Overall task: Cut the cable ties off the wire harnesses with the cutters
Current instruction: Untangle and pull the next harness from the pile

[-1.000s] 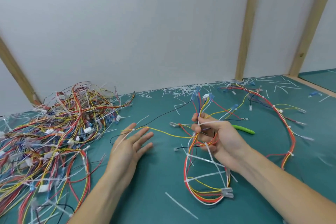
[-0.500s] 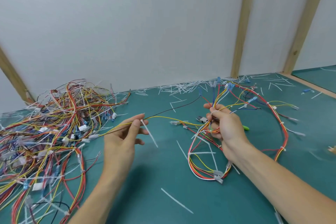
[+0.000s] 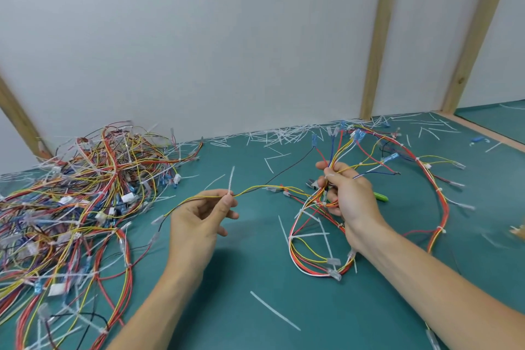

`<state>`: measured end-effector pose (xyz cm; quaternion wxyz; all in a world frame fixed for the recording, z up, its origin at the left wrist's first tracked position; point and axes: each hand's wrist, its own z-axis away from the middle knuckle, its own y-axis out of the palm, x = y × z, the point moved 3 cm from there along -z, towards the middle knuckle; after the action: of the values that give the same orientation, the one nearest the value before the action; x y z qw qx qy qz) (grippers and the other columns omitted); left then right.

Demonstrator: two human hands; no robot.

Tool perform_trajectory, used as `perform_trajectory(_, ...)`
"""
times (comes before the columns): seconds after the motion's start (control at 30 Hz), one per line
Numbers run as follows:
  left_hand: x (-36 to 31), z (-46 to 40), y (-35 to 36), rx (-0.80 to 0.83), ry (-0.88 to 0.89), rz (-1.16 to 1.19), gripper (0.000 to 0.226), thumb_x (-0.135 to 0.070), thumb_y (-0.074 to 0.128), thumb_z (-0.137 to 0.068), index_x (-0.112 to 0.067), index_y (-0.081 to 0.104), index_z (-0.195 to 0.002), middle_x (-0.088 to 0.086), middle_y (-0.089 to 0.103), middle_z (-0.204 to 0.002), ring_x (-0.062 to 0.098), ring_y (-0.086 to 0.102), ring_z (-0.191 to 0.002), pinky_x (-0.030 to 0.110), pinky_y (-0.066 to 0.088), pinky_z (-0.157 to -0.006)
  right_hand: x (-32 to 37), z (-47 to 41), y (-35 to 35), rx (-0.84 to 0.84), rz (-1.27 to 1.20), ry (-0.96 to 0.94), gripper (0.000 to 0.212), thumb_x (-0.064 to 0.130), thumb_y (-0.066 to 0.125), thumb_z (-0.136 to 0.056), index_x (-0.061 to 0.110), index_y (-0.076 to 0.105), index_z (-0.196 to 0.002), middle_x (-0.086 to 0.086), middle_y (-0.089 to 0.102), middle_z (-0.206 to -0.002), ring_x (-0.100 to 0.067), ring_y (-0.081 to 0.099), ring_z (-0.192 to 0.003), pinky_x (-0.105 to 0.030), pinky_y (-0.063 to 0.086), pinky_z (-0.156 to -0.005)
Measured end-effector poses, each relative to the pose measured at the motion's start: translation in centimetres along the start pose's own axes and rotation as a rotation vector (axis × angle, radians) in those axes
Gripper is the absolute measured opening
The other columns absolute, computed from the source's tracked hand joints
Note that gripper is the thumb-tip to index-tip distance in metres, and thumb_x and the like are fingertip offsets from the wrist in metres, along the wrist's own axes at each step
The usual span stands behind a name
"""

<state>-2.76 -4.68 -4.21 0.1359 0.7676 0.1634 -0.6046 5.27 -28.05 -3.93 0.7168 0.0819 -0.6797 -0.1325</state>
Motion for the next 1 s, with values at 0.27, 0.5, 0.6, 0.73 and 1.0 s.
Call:
perform_trajectory(0.27,0.5,-0.1,0.1,0.051,-0.041,0.012,0.010,-0.017,0.063,-0.097,-0.008,0.066,-0.098,-0.005,0.068,-0.074,0.015,0.071,-0.071,0.022,0.050,-0.048,0.1,0.1,0.3,0.042,-0.043,-0.010,0.017,0.006,0.052,-0.104,0.010,0.068,-0.104,-0.007,0.054,-0.073,-0.002,0.038,-0.035,-0.012,0.027,-0.034)
perform_trajectory(0.5,1.0,-0.1,0.2,0.081,-0.128,0.014,0.014,-0.021,0.058,-0.101,-0.008,0.061,-0.097,0.000,0.062,-0.074,0.018,0.060,-0.059,0.027,0.041,-0.045,0.2,0.4,0.4,0.052,-0.028,-0.010,0.016,0.005,0.052,-0.104,0.007,0.068,-0.109,-0.009,0.055,-0.074,0.000,0.039,-0.035,-0.012,0.029,-0.033)
perform_trajectory(0.6,1.2,-0.2,0.0,0.055,-0.172,0.024,0.015,-0.025,0.059,-0.100,-0.009,0.061,-0.099,0.001,0.065,-0.073,0.017,0.056,-0.052,0.026,0.038,-0.041,0.2,0.6,0.6,0.074,-0.037,-0.015,0.017,0.004,0.053,-0.104,0.003,0.067,-0.112,-0.009,0.056,-0.073,-0.001,0.043,-0.035,-0.011,0.029,-0.033)
perform_trajectory(0.73,1.8,-0.4,-0.2,0.026,-0.241,-0.005,0.020,-0.024,0.058,-0.101,-0.005,0.063,-0.099,0.002,0.071,-0.071,0.014,0.052,-0.042,0.021,0.035,-0.035,-0.2,0.5,0.6,0.114,0.047,-0.016,0.015,0.009,0.056,-0.103,0.011,0.071,-0.105,-0.003,0.061,-0.069,-0.006,0.031,-0.041,-0.014,0.024,-0.036)
perform_trajectory(1.0,2.2,0.1,0.5,0.290,-0.409,-0.060,0.066,-0.052,0.032,-0.105,-0.004,0.075,-0.092,0.021,0.075,-0.080,0.017,0.045,-0.032,0.018,0.028,-0.031,-0.5,0.9,0.9,0.154,0.063,0.009,0.015,0.008,0.057,-0.102,0.004,0.070,-0.109,-0.003,0.065,-0.073,-0.002,0.043,-0.039,-0.012,0.028,-0.035)
